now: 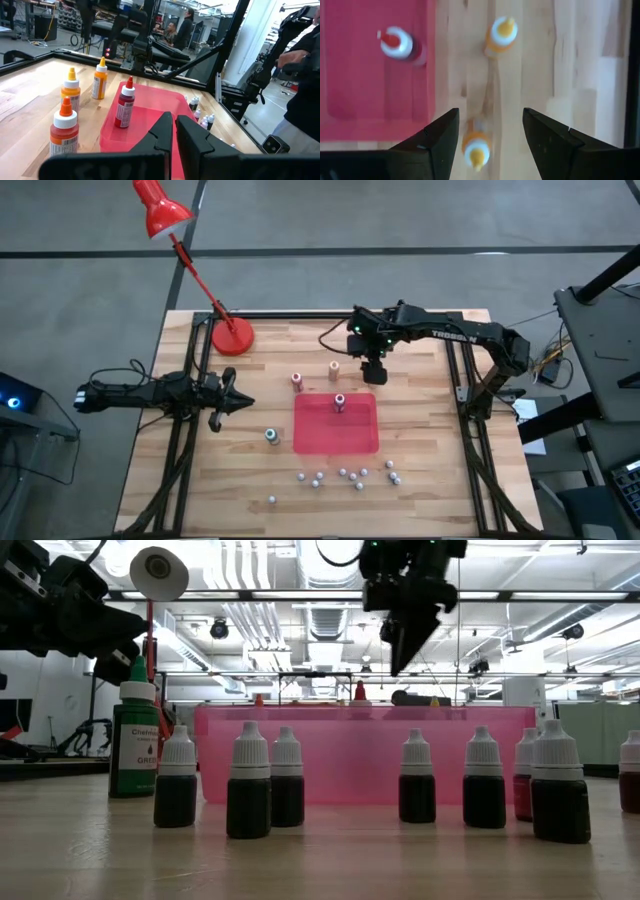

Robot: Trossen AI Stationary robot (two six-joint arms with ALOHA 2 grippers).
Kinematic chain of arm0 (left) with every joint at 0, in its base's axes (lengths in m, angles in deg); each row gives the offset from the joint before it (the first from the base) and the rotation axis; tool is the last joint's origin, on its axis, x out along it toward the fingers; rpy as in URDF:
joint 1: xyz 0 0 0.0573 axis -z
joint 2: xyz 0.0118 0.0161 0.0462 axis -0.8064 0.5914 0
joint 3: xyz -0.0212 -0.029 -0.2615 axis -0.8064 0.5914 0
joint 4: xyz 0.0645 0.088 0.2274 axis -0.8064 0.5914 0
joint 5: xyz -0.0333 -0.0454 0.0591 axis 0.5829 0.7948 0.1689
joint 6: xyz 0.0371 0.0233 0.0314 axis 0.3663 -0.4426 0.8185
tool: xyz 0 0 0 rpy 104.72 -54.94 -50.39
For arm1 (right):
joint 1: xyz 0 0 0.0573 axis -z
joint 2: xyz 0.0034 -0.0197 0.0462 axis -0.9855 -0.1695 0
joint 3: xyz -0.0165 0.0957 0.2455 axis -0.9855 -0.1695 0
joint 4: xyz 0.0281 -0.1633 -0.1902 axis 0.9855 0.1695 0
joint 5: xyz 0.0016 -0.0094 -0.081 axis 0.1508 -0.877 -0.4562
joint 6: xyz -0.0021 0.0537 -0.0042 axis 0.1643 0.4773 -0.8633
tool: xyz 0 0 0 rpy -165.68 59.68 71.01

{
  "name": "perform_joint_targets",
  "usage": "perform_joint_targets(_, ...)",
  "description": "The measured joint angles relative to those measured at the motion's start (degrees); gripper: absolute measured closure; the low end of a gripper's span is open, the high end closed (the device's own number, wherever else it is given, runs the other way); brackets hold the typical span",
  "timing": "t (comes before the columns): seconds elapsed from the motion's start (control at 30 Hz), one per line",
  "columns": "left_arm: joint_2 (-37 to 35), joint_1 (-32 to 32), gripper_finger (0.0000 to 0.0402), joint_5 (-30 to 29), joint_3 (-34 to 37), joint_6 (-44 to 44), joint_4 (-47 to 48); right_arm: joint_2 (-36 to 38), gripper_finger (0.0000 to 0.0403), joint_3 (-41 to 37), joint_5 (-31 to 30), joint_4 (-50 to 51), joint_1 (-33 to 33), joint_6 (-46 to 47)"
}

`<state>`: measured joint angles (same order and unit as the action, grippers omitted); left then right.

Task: Pick & Place food coloring
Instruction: Put the left large yellow food coloring bottle into the container

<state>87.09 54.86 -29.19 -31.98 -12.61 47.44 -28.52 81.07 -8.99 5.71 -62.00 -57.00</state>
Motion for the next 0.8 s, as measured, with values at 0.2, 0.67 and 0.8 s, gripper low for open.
perform_joint_targets(0.2, 0.0, 0.0, 0.0402, 0.0, 0.0, 0.0, 0.0, -3.8, 0.0190, 4.5, 0.4, -2.0, -0.2, -0.1)
perform_joint_targets(0.67, 0.0, 0.0, 0.0402, 0.0, 0.0, 0.0, 0.0, -12.0, 0.0189, 13.9, 1.6, -2.0, -1.1, -0.8)
perform_joint_targets(0.8, 0.0, 0.0, 0.0402, 0.0, 0.0, 0.0, 0.0, -14.2, 0.0172, 15.5, 1.5, -1.7, -1.1, -0.2)
